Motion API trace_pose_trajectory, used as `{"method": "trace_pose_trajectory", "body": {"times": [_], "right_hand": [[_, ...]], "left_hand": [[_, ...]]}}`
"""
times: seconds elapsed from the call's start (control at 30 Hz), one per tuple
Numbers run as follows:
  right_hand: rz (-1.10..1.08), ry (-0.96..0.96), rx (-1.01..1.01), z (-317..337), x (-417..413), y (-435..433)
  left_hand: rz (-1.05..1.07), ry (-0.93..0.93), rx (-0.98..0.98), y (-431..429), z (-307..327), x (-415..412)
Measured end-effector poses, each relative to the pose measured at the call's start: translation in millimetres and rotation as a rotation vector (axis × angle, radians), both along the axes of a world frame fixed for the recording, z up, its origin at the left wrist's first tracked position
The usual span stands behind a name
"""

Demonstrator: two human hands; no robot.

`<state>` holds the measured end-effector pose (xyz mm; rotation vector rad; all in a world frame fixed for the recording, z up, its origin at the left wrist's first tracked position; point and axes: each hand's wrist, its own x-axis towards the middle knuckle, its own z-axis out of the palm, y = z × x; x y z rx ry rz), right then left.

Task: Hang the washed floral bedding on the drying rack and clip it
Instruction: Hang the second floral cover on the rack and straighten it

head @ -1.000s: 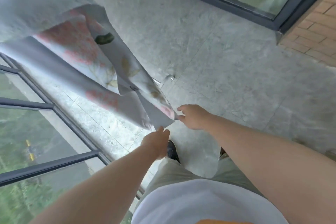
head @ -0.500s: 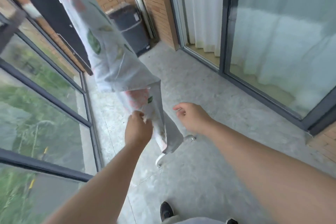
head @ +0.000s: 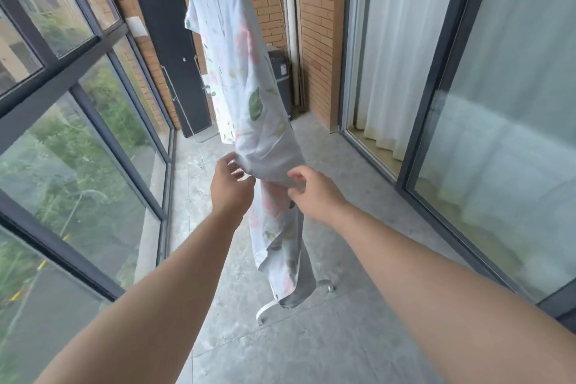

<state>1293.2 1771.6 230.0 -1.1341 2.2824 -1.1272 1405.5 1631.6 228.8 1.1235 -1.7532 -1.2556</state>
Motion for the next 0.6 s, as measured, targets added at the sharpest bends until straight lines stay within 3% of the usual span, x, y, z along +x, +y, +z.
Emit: {"method": "trace_pose_trajectory", "body": {"times": [0.23,0.37,0.6], "right_hand": [[-0.021,0.097,-0.04,15,-5,-11],[-0.052,0.112,-0.112,26,-4,-14],[-0.209,0.136,-0.4,51,10,-24]], "left_hand": [[-0.046,-0.092,-0.52,3,22,7],[-0.083,0.002,-0.832,9,49,10],[-0.063,0.039,-0.848,29,98,-6]]}}
